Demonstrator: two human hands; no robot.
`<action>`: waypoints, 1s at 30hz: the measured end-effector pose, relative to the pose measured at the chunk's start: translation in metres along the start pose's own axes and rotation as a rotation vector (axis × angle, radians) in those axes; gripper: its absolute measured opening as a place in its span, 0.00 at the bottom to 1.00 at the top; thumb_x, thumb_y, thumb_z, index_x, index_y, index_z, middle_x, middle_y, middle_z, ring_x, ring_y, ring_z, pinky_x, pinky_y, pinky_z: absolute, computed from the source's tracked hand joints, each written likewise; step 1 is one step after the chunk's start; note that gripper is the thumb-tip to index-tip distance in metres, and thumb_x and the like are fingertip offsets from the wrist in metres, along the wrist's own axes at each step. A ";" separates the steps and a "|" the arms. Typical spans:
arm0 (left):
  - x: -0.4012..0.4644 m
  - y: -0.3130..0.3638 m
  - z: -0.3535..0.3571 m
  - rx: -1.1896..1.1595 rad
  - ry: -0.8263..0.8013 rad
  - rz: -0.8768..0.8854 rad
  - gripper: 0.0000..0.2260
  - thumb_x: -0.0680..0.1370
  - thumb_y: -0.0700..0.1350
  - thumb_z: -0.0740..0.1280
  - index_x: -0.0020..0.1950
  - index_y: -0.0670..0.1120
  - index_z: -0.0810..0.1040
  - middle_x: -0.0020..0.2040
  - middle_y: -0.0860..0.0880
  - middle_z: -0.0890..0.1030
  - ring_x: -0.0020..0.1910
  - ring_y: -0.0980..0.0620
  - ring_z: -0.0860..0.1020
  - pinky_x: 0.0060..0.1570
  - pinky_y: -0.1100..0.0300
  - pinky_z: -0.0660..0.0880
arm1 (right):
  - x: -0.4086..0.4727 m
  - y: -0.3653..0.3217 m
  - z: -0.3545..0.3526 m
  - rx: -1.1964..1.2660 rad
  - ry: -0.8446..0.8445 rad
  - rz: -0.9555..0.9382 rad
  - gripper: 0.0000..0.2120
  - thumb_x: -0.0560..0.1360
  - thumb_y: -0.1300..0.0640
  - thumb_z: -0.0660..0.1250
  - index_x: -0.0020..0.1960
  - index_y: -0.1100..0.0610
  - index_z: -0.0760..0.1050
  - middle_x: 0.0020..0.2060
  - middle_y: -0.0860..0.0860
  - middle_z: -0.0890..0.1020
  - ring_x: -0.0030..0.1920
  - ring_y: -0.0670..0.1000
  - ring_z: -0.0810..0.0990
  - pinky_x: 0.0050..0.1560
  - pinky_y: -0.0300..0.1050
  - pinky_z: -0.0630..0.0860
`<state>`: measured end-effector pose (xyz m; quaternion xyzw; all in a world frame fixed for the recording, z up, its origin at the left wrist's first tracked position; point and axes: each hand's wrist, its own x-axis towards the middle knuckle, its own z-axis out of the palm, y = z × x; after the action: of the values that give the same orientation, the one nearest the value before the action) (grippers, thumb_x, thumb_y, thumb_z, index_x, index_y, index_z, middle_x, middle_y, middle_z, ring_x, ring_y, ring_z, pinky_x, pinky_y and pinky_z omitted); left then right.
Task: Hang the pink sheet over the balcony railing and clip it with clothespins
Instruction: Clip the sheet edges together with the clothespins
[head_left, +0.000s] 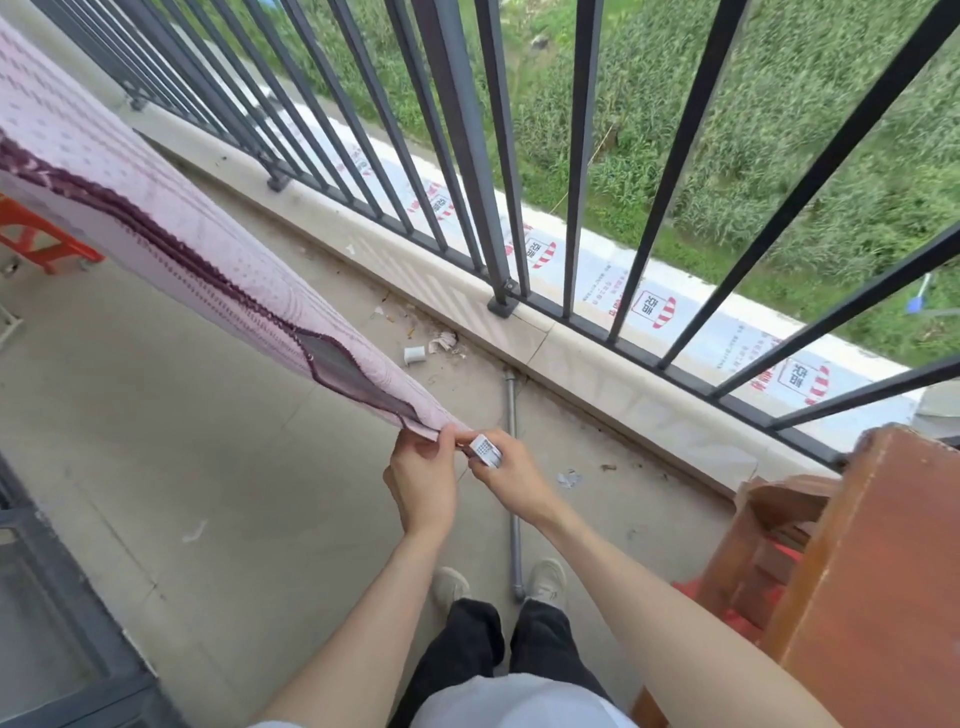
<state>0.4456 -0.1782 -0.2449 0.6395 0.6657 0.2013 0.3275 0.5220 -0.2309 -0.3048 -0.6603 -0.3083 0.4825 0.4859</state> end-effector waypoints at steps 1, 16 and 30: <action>-0.001 0.000 0.001 -0.012 0.018 -0.014 0.07 0.74 0.43 0.66 0.45 0.40 0.78 0.43 0.43 0.83 0.46 0.42 0.78 0.38 0.65 0.59 | -0.001 0.003 0.000 0.048 0.050 0.053 0.15 0.72 0.68 0.63 0.54 0.55 0.80 0.41 0.39 0.79 0.43 0.39 0.77 0.47 0.31 0.71; 0.000 -0.009 0.007 -0.123 0.004 -0.028 0.05 0.74 0.38 0.66 0.49 0.41 0.77 0.45 0.47 0.80 0.44 0.49 0.78 0.42 0.71 0.68 | 0.040 0.001 -0.001 0.880 0.013 0.769 0.19 0.75 0.42 0.61 0.33 0.54 0.67 0.20 0.46 0.66 0.17 0.43 0.62 0.21 0.34 0.57; -0.002 -0.015 0.006 -0.139 0.000 -0.002 0.10 0.74 0.40 0.67 0.54 0.38 0.77 0.50 0.43 0.82 0.45 0.50 0.78 0.38 0.75 0.69 | 0.046 0.006 0.000 0.917 -0.227 0.954 0.13 0.74 0.49 0.68 0.36 0.56 0.71 0.16 0.45 0.68 0.17 0.44 0.65 0.27 0.32 0.61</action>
<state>0.4386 -0.1831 -0.2591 0.6146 0.6506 0.2470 0.3714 0.5370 -0.1927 -0.3263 -0.3963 0.2043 0.7929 0.4154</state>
